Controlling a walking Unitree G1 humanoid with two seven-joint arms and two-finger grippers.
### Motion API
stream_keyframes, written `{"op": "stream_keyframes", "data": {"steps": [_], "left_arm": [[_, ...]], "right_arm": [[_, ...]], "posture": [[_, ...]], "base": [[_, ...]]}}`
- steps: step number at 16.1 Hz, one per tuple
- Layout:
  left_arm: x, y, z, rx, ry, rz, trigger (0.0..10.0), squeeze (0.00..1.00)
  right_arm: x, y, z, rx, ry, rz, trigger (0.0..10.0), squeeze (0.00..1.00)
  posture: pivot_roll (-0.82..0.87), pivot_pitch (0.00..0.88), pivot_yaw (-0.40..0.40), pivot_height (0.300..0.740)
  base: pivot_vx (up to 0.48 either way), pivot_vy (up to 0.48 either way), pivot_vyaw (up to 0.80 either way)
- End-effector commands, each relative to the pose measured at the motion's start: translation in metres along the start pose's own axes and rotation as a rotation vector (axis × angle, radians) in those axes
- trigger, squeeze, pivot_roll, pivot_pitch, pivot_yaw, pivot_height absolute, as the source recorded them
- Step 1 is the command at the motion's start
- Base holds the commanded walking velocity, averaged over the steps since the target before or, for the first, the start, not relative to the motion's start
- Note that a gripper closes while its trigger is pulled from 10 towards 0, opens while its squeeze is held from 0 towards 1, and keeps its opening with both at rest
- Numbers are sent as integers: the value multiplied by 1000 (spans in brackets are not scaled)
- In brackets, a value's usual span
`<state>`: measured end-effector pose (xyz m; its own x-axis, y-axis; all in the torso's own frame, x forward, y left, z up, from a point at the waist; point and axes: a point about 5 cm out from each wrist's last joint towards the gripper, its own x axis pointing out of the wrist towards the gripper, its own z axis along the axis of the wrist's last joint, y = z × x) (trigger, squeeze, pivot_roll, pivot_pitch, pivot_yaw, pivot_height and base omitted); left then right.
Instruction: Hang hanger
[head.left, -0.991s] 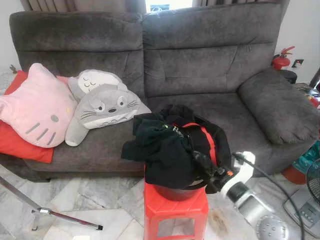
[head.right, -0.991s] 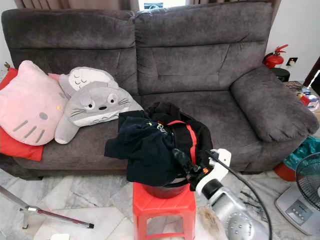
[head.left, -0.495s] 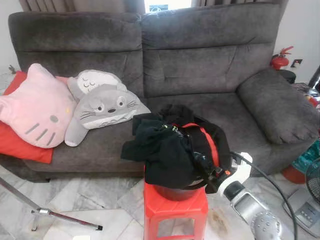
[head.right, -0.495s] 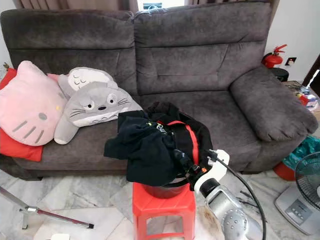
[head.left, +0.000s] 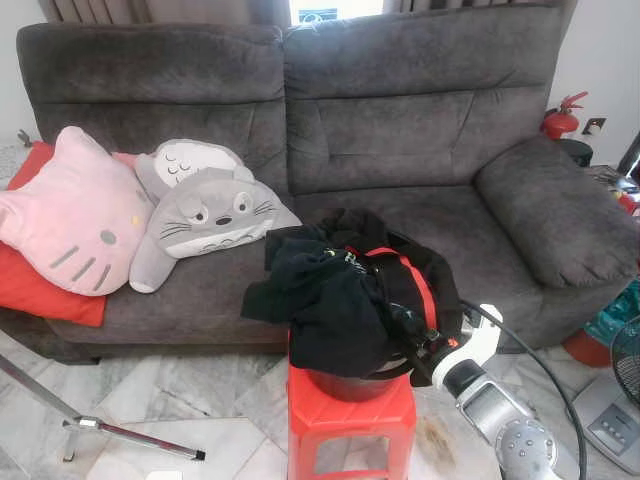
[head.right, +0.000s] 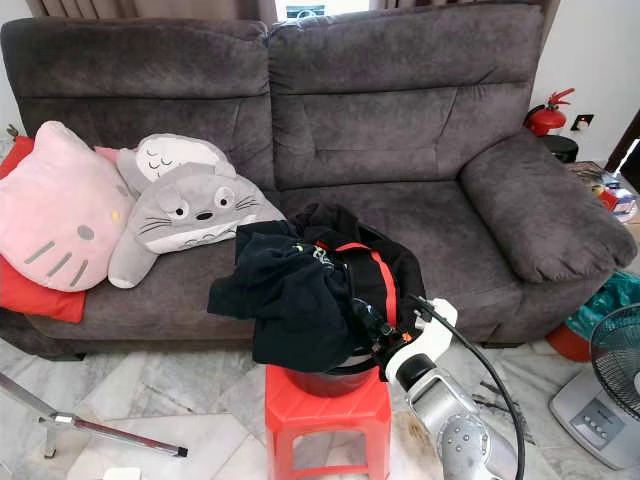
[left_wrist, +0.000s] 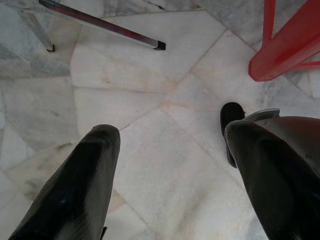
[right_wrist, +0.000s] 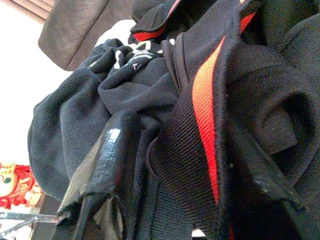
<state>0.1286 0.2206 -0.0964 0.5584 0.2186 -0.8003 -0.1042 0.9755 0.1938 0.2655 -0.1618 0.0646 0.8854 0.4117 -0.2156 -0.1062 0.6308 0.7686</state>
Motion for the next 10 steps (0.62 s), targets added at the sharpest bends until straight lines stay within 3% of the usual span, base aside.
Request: {"op": "stream_keyframes", "data": {"steps": [1, 10], "left_arm": [[-1, 1, -4, 4, 25, -5, 10000, 0], [-1, 2, -4, 2, 24, -14, 10000, 0]], "right_arm": [[2, 1, 0, 12, -3, -5, 0, 0], [5, 1, -3, 33, 1, -11, 0, 0]], "posture": [[-115, 0, 55, 740], [-113, 0, 62, 740]], "base": [[0, 0, 0], [0, 0, 0]]}}
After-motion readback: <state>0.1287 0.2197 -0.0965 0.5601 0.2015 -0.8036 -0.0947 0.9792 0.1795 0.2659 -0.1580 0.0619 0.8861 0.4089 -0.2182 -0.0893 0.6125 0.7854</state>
